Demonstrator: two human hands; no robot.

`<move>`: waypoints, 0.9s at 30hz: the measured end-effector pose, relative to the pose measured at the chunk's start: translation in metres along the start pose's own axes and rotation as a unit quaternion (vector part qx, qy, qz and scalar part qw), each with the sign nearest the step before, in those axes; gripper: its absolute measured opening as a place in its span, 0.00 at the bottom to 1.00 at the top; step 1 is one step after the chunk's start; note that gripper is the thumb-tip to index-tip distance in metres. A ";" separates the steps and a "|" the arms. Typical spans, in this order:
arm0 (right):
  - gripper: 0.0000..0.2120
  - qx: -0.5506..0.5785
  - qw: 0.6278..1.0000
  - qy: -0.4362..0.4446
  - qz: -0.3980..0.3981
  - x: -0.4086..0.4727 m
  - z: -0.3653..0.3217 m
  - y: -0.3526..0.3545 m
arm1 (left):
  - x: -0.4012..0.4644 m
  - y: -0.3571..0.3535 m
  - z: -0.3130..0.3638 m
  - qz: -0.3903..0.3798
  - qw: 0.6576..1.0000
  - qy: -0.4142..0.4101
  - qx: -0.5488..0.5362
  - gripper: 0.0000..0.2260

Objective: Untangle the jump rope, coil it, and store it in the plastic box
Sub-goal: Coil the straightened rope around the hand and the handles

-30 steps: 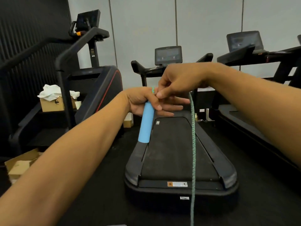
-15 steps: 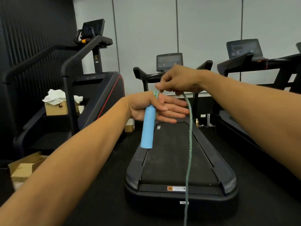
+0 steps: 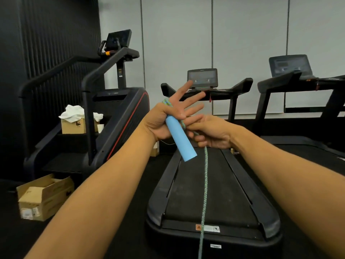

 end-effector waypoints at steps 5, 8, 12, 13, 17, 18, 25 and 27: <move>0.09 0.024 0.999 -0.037 -0.014 -0.006 0.009 0.002 | 0.001 0.013 -0.002 0.073 0.996 0.009 0.046 0.43; 0.10 -0.043 0.997 -0.045 -0.038 -0.013 0.004 0.002 | -0.002 0.023 -0.004 0.108 0.989 0.050 0.085 0.44; 0.09 -0.134 0.987 -0.037 -0.078 -0.018 -0.011 0.002 | -0.010 0.018 -0.022 0.037 0.971 0.175 0.157 0.41; 0.08 -0.156 0.984 -0.038 -0.082 -0.018 -0.015 0.003 | -0.012 0.015 -0.024 0.015 0.967 0.192 0.170 0.37; 0.08 -0.214 0.972 -0.027 -0.089 -0.012 -0.028 0.003 | -0.015 0.009 -0.024 -0.020 0.962 0.230 0.143 0.25; 0.09 -0.224 0.970 -0.025 -0.087 -0.011 -0.032 0.004 | -0.016 0.007 -0.025 -0.030 0.960 0.247 0.129 0.26; 0.18 -0.332 0.942 0.021 -0.033 -0.006 -0.054 0.008 | -0.017 0.000 -0.043 -0.088 0.931 0.334 0.121 0.35; 0.17 -0.351 0.936 0.035 -0.013 -0.005 -0.056 0.013 | -0.018 -0.001 -0.045 -0.116 0.940 0.306 0.099 0.34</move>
Point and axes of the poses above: each hand's wrist, its own x-axis towards the middle knuckle, its own y-axis out of the back of the hand, z = x × y, the point moved 3 cm from there along x, towards the middle knuckle, and after that the axes turned 9 degrees about z, right-handed, at the moved point
